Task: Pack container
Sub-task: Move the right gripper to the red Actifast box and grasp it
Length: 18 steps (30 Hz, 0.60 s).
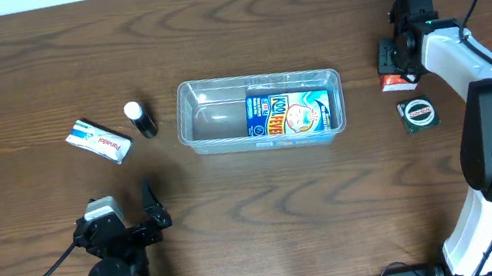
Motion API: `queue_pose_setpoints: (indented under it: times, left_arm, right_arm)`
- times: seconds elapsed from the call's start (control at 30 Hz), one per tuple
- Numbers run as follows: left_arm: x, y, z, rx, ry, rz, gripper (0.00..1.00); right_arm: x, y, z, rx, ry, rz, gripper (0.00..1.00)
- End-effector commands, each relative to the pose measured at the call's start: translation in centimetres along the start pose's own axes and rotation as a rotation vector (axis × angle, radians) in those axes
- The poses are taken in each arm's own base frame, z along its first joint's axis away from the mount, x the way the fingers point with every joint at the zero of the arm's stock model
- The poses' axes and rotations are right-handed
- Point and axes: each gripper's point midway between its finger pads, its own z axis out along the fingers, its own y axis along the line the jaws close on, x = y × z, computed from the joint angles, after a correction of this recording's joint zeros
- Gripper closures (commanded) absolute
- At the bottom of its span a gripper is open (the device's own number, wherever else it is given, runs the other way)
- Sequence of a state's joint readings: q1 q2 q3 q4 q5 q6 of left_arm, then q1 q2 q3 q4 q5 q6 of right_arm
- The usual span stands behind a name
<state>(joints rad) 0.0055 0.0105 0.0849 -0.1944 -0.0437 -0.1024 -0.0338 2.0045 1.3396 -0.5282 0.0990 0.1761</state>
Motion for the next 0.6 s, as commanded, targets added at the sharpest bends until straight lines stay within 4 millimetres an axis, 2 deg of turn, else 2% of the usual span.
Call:
queue_pose_setpoints:
  times: [0.0, 0.1, 0.23, 0.33, 0.43, 0.53, 0.57]
  left_arm:
    - [1.5, 0.2, 0.1, -0.002, 0.046, 0.016, 0.02]
    - [1.5, 0.2, 0.1, -0.002, 0.046, 0.016, 0.02]
    - [1.5, 0.2, 0.1, -0.002, 0.046, 0.016, 0.02]
    - [1.5, 0.2, 0.1, -0.002, 0.046, 0.016, 0.02]
    - [1.5, 0.2, 0.1, -0.002, 0.046, 0.016, 0.02]
    - [1.5, 0.2, 0.1, -0.002, 0.046, 0.016, 0.02]
    - [1.5, 0.2, 0.1, -0.002, 0.046, 0.016, 0.02]
  right_arm:
    - [-0.1, 0.2, -1.3, -0.029, -0.011, 0.017, 0.53]
    - [-1.3, 0.8, -3.9, -0.076, -0.059, 0.020, 0.53]
    - [-2.5, 2.1, -8.6, -0.182, -0.133, 0.018, 0.52]
    - [-3.2, 4.1, -12.7, -0.325, -0.188, 0.004, 0.52]
    - [-3.2, 7.3, -17.2, -0.534, -0.228, -0.023, 0.51]
    - [-2.5, 10.4, -20.7, -0.708, -0.234, -0.053, 0.53]
    - [-2.3, 11.1, -21.3, -0.741, -0.230, -0.058, 0.53]
